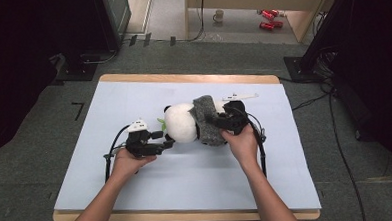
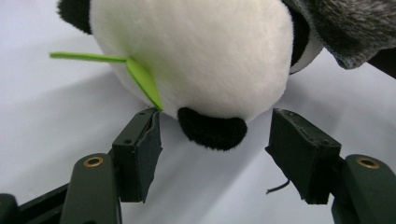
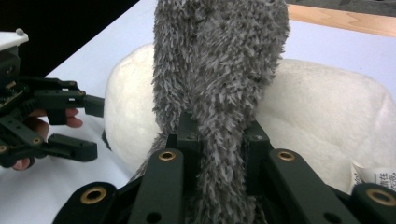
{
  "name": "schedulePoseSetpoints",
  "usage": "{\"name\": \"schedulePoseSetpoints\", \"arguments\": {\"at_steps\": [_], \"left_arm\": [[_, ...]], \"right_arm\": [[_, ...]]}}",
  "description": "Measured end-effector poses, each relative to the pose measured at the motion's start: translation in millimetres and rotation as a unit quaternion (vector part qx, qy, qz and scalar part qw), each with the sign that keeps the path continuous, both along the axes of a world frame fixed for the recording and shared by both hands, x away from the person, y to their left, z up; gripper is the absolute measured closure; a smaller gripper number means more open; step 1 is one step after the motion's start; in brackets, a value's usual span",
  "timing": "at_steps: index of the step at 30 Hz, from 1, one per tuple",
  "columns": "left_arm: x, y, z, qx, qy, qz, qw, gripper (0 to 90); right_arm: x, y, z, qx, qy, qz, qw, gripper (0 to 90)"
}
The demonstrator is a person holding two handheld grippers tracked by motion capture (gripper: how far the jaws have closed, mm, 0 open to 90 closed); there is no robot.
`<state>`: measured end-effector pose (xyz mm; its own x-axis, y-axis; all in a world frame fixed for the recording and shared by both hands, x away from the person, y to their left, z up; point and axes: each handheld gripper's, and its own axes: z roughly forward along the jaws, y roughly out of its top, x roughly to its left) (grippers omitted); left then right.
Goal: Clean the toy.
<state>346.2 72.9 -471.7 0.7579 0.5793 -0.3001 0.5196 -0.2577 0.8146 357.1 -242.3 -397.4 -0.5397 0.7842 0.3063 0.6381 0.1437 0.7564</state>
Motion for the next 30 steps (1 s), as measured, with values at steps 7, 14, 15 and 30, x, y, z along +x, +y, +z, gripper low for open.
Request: {"name": "schedulePoseSetpoints", "arguments": {"at_steps": [7, 14, 15, 30], "left_arm": [[-1.1, -19.1, -7.2, 0.029, -0.031, 0.022, 0.9989, 35.4], [1.2, -25.4, -9.9, 0.023, -0.025, 0.039, 0.9986, 53.4], [1.8, -25.4, -9.4, 0.019, -0.019, 0.041, 0.9988, 57.5], [-22.1, -27.4, 21.3, -0.002, 0.025, 0.018, 0.9995, 70.9]], "right_arm": [[-0.9, 0.4, 0.1, 0.006, 0.0, -0.003, 1.0, 75.3], [-6.7, 3.0, 4.7, 0.03, 0.009, 0.005, 0.9995, 76.1], [-8.3, 3.8, 7.1, 0.035, 0.007, 0.008, 0.9993, 76.2], [-32.1, 63.0, 16.5, 0.061, -0.001, 0.094, 0.9937, 76.1]]}}
